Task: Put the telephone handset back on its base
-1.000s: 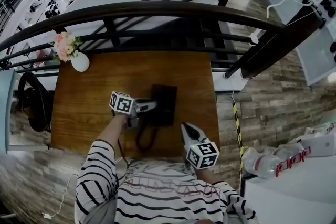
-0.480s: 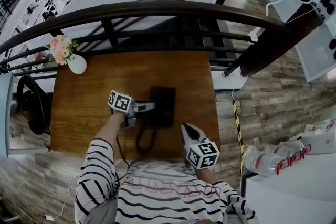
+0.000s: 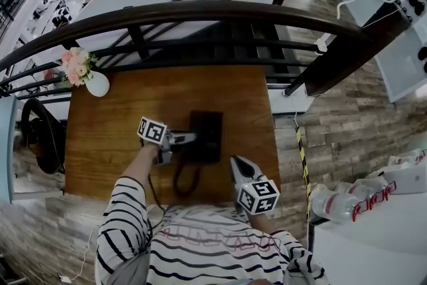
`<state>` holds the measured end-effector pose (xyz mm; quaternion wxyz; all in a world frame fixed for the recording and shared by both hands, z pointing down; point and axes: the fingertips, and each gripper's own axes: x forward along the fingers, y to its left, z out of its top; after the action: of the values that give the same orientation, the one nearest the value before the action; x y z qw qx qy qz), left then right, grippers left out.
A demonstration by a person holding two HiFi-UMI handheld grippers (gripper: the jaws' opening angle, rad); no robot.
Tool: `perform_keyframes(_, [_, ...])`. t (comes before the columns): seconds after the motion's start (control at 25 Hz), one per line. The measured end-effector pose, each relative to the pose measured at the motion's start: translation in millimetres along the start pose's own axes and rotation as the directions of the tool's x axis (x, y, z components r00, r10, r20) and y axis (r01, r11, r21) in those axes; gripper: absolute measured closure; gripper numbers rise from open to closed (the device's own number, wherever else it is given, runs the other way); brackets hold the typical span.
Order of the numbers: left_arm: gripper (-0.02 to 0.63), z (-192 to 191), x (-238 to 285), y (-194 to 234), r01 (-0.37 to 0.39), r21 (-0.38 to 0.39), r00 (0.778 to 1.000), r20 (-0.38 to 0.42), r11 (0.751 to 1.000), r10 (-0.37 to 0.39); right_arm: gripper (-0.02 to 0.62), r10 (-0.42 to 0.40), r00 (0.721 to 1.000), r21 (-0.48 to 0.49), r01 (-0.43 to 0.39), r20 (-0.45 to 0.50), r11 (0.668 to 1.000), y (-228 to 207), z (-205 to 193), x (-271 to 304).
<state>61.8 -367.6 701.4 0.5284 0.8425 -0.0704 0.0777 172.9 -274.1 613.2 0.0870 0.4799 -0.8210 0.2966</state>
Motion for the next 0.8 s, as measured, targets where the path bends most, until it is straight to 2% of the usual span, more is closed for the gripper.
perform_keyframes(0.4, [0.511, 1.1, 1.5, 2.7, 0.017, -0.013, 0.999, 0.028, 1.000, -0.016, 0.594, 0.002, 1.000, 0.012, -0.002, -0.009, 1.000, -1.7, -3.4, 1.3])
perform_keyframes(0.8, [0.483, 0.0, -1.3, 5.0, -0.066, 0.027, 0.997, 0.029, 0.997, 0.065, 0.594, 0.006, 1.000, 0.013, -0.005, -0.008, 1.000, 0.5, -3.9, -1.0])
